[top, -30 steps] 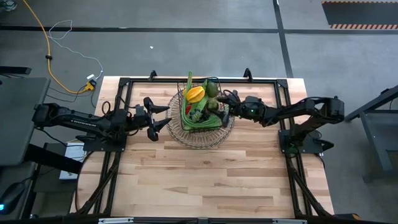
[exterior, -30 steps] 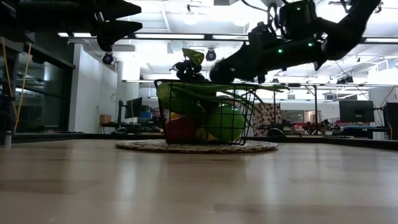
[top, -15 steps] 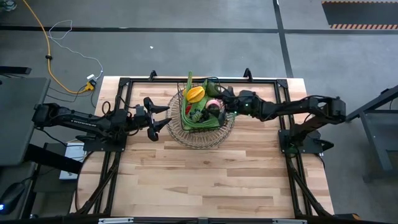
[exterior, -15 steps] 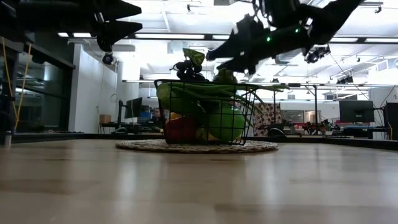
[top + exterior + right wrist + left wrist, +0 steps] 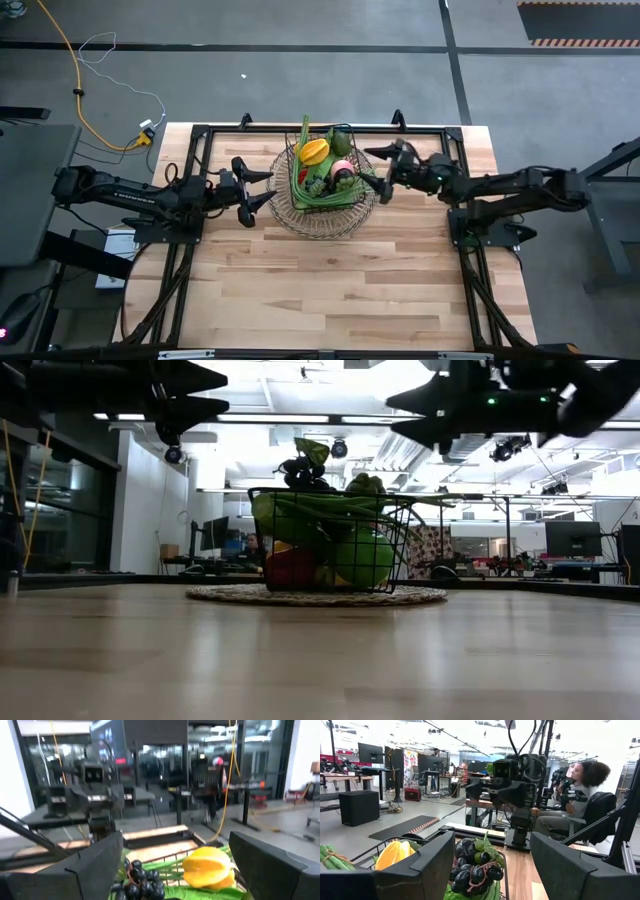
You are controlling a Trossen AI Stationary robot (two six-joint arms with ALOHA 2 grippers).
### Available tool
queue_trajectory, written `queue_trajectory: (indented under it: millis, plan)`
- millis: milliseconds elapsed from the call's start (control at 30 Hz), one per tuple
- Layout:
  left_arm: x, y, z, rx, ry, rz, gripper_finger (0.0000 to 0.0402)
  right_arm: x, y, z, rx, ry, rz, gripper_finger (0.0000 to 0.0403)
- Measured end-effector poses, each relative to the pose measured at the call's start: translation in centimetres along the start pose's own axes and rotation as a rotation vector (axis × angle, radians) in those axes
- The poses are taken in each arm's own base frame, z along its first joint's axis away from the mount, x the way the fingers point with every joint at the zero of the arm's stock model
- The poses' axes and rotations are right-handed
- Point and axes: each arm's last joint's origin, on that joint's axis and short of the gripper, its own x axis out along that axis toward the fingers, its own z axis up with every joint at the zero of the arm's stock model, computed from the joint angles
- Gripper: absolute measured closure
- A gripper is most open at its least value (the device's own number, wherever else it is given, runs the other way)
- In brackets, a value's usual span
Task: Build produce basket
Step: Return to Home Position
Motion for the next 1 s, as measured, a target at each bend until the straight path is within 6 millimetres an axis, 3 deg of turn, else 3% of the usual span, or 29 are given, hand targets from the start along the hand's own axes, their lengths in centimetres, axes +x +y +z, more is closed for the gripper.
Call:
queue_trajectory:
  millis: [200, 1000]
  plan:
    - [0.0, 0.0, 0.1, -0.004, -0.01, -0.001, 0.0156, -1.6, 0.1, -0.1, -0.004, -0.057, 0.031, 0.0048]
    - [0.0, 0.0, 0.2, -0.008, -0.024, 0.017, 0.0156, -1.6, 0.2, 0.0, 0.0, -0.062, 0.068, 0.0048]
